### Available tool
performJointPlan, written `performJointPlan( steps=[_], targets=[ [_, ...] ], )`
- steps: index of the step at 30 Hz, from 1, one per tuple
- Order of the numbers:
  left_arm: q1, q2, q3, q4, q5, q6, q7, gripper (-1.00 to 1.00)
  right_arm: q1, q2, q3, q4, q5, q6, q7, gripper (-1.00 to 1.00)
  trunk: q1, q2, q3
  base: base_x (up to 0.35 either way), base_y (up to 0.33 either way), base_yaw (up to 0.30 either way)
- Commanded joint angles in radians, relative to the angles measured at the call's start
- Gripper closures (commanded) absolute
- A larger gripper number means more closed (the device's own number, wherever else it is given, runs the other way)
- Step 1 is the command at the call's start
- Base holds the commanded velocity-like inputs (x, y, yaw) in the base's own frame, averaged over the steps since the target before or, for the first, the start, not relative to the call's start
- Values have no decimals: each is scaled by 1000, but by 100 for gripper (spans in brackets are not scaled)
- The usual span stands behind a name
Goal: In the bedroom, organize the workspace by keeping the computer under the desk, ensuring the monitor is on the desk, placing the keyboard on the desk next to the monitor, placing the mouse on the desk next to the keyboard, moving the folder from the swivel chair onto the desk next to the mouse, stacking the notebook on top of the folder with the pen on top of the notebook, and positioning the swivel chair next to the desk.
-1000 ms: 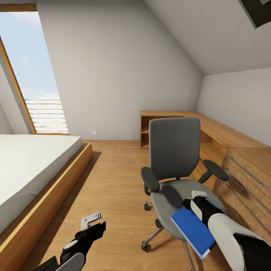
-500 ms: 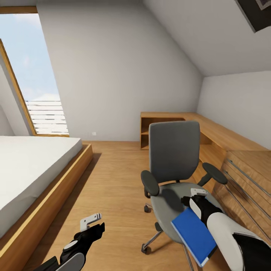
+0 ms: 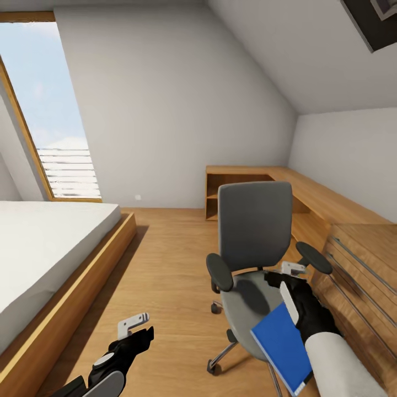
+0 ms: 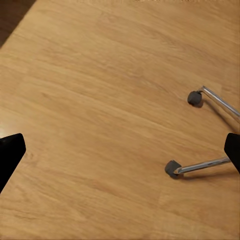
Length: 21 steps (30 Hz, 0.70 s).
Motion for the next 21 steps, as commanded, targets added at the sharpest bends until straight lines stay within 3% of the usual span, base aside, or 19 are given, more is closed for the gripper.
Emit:
performJointPlan(
  steps=[1,2,4,5,6,8,13,14,15,16,19,21],
  targets=[
    [-2,1,-2,-1,1,5,6,-100,56,4,1,-111,-30,40,-4,-100,0,-1,-1,0,0,0],
    [-2,1,-2,-1,1,5,6,-100,84,6,1,-166,-44,57,-4,-100,0,-1,-1,0,0,0],
    [-2,1,-2,-1,1,5,7,-100,183,14,1,-366,-96,113,-3,-100,0,-1,-1,0,0,0],
    [-2,1,-2,-1,1,5,7,-100,203,15,1,-407,-108,126,-3,-100,0,-1,-1,0,0,0],
    [-2,1,-3,-1,1,5,8,-100,249,19,1,-502,-147,166,-3,-100,0,-1,-1,0,0,0],
    [-2,1,-3,-1,1,5,7,-100,273,22,0,-555,-192,202,-2,-100,0,-1,-1,0,0,0],
    [-2,1,-3,-1,0,5,7,-100,293,23,-2,-597,-290,234,-2,-100,0,-1,-1,0,0,0],
    [-2,1,-3,-1,0,5,6,-100,296,24,-9,-604,-324,239,-2,-100,0,-1,-1,0,0,0],
    [-2,1,-3,-1,1,5,6,-100,297,24,-13,-606,-333,240,-2,-100,0,-1,-1,0,0,0],
    [-2,1,-2,1,4,4,4,-100,299,27,-39,-611,-364,244,-3,-100,0,-1,-1,0,0,0],
    [-2,1,-2,1,4,4,4,-100,299,29,-48,-611,-370,244,-3,-100,0,-1,-1,-6,6,0],
    [-2,1,-3,2,1,3,4,-100,299,29,-96,-603,-374,246,1,-100,0,-1,-1,-73,300,-235]
  ],
)
